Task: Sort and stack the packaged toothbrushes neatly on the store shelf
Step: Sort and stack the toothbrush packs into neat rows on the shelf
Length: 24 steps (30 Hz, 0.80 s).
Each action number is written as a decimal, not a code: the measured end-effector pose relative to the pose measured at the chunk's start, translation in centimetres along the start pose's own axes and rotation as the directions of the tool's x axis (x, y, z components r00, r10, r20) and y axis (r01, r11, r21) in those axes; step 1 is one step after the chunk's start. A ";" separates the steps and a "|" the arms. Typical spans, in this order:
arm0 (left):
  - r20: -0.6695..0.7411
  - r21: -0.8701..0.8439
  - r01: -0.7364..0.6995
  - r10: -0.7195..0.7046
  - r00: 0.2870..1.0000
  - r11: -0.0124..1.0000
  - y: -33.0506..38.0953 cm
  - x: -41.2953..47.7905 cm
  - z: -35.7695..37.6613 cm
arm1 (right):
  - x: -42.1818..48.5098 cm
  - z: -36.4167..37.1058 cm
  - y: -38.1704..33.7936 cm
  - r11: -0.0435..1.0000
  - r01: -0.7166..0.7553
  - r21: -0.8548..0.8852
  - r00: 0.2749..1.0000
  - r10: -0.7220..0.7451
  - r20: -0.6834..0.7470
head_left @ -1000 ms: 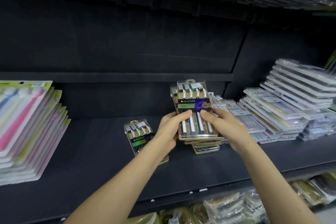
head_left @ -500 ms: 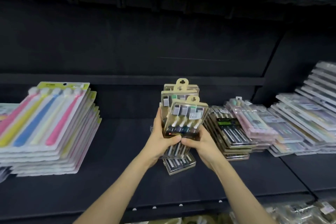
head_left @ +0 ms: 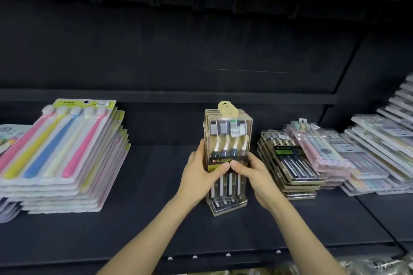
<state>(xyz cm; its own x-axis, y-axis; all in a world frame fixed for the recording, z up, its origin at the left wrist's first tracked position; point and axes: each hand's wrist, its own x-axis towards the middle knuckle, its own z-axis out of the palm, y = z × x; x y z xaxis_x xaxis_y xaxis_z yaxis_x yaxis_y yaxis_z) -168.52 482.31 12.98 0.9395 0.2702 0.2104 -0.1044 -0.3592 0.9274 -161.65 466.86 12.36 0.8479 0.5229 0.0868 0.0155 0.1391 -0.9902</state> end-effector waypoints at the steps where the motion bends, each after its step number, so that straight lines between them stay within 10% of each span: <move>1: -0.014 0.017 0.026 -0.026 1.000 1.000 0.3 0.3 -0.2 | 0.2 0.1 -0.4 0.999 -0.042 0.011 0.999 0.042 -0.008; 8: 0.088 -0.013 0.394 -0.392 0.916 0.919 -0.1 1.2 -0.1 | 2.9 0.6 -1.8 0.864 -0.502 -0.042 0.863 0.497 -0.095; 16: 0.094 0.154 0.455 -0.471 0.877 0.877 -1.7 1.3 -0.5 | 5.0 0.6 -2.1 0.723 -0.551 -0.416 0.829 0.533 -0.169; 19: 0.113 0.003 0.506 -0.504 0.857 0.862 -1.7 1.1 -0.2 | 5.2 0.6 -2.1 0.672 -0.511 -0.536 0.851 0.481 -0.208; 24: 0.117 -0.366 0.589 -0.592 0.797 0.721 -1.5 1.0 0.4 | 4.3 0.9 -1.2 0.758 -0.613 -0.221 0.789 0.603 -0.119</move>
<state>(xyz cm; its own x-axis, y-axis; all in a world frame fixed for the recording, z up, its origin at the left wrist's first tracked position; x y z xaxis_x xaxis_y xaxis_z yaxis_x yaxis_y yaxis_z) -167.24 482.72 11.70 0.8492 0.3233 -0.4174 0.3587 0.2268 0.9055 -158.46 469.67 14.01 0.7409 0.3964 -0.5421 -0.3912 -0.4014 -0.8281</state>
